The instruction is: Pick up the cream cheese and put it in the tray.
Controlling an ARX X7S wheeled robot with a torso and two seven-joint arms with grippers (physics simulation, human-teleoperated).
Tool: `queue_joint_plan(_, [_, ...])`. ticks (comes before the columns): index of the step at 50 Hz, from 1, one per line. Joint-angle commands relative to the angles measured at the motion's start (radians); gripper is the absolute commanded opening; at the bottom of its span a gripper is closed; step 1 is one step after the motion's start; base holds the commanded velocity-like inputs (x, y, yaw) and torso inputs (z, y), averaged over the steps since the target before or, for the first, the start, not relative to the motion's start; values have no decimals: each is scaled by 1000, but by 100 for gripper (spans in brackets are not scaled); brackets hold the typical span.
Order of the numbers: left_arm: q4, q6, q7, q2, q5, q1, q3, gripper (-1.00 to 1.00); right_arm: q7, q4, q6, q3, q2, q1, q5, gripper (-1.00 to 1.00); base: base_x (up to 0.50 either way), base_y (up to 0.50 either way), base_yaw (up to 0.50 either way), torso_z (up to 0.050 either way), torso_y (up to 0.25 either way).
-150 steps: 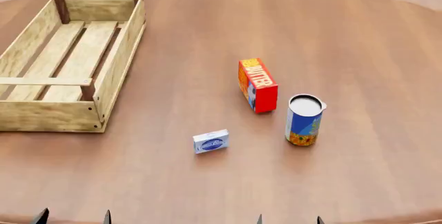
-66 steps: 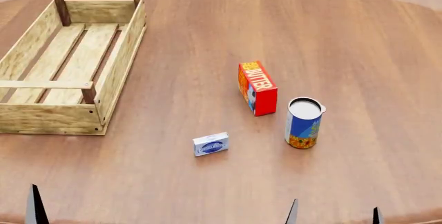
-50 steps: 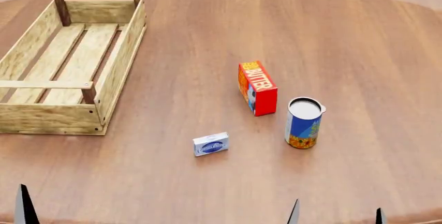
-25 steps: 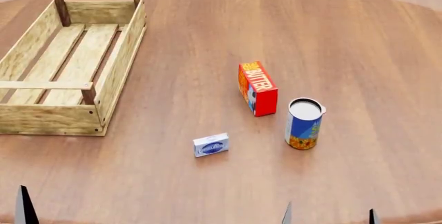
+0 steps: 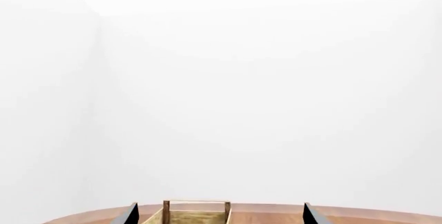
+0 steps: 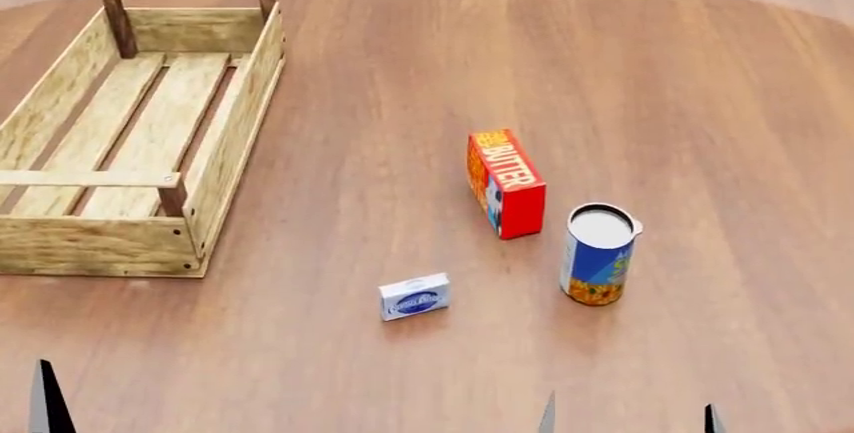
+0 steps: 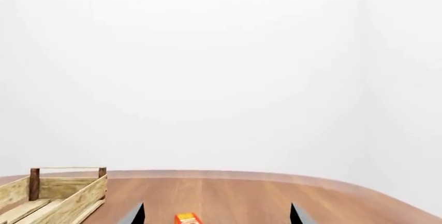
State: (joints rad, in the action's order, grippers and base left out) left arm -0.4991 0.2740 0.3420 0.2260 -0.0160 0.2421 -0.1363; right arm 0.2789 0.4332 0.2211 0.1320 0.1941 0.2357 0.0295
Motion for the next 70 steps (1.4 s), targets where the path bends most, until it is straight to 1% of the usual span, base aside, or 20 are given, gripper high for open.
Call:
queue_joint_plan(1, [4,3,8,5,-1,-1,-5,100,10,-9,10,12,6,-1,-15,100,109,66,0,0,0])
queue_joint_plan(23, [10,16,20,18,9,1,-17,100,30,-21,19,34,17,-4,-49,100,71,107,0,0,0])
queue_joint_plan(41, [1,13,31,25,8,2,-22,100,47,-11,13,37,25,-3,-46,100,17,61,0,0,0])
queue_joint_plan(54, [-2,25,44,29,1,4,-17,100,55,6,23,38,35,7,-33,100,138,168,0,0,0])
queue_joint_plan(59, [-7,37,50,31,-1,9,-16,100,59,13,32,39,38,12,-34,100,170,182,0,0,0])
queue_joint_plan(70, [-2,147,56,41,15,35,-17,100,65,10,72,50,47,21,-56,100,189,180,0,0,0])
